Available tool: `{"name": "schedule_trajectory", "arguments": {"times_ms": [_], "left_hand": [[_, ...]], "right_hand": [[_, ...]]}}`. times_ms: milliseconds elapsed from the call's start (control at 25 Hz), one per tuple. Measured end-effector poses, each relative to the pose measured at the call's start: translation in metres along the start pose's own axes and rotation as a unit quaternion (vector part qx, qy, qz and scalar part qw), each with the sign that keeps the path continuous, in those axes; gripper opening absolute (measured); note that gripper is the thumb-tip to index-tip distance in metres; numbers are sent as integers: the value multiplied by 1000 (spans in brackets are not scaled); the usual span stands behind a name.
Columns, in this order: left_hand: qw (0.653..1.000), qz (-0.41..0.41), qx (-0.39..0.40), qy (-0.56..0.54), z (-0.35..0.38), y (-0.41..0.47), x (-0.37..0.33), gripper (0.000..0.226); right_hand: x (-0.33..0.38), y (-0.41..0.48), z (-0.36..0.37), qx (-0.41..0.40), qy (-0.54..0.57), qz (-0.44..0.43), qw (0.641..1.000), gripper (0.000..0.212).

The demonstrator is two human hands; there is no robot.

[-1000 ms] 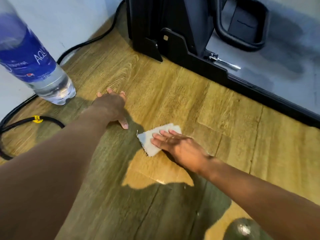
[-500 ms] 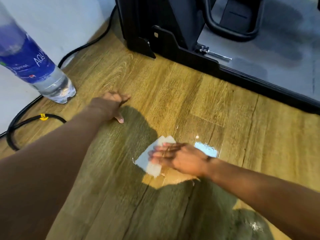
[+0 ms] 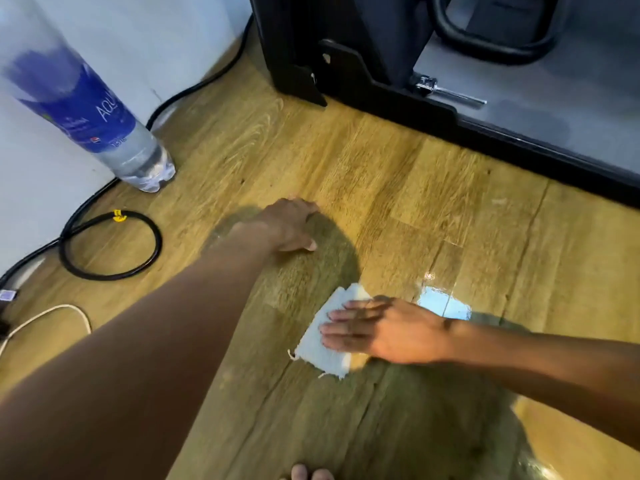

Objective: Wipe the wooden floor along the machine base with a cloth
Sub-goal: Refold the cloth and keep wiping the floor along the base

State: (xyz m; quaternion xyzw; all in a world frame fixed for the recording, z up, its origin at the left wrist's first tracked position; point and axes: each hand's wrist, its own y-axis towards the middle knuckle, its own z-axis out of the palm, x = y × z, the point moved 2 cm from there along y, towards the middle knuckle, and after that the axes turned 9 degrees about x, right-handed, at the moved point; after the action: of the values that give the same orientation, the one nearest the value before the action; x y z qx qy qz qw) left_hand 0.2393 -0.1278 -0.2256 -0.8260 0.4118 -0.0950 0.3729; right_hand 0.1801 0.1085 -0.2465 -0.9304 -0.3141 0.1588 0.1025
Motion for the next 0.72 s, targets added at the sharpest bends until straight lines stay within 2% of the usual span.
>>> {"name": "schedule_trajectory", "arguments": {"times_ms": [40,80,120,160,200,280,400,480,560,640,680,720], "left_hand": [[1000,-3,17,17,0,1,-4,88],[999,-11,30,30,-2,0,-8,87],[998,-21,39,39,-4,0,-12,89],[997,-31,47,52,-4,0,-17,93],[995,-39,58,73,-3,-2,-21,101],[988,-47,81,120,2,-2,-26,119],[988,-30,97,115,5,0,-22,130],[989,-26,101,107,4,2,-19,133],[990,-28,99,100,4,1,-18,135],[991,-26,96,84,5,1,-19,135],[992,-26,97,78,6,1,-20,135],[992,-29,97,75,7,1,-20,135]], "right_hand": [[-19,-1,2,14,108,-11,994,47],[-42,3,0,8,182,51,982,50],[-57,1,7,-38,249,125,960,53],[-61,2,9,-7,269,180,946,56],[-61,-1,13,-8,277,219,935,57],[-30,-11,9,-77,252,163,951,54],[-30,-24,15,-105,306,82,943,53],[-84,-25,32,-99,329,156,926,52],[-136,-30,46,-89,351,322,875,51],[-149,-32,55,-89,365,432,820,52],[-140,-29,53,-82,361,435,821,50],[-123,-26,50,-85,346,405,842,47]]}}
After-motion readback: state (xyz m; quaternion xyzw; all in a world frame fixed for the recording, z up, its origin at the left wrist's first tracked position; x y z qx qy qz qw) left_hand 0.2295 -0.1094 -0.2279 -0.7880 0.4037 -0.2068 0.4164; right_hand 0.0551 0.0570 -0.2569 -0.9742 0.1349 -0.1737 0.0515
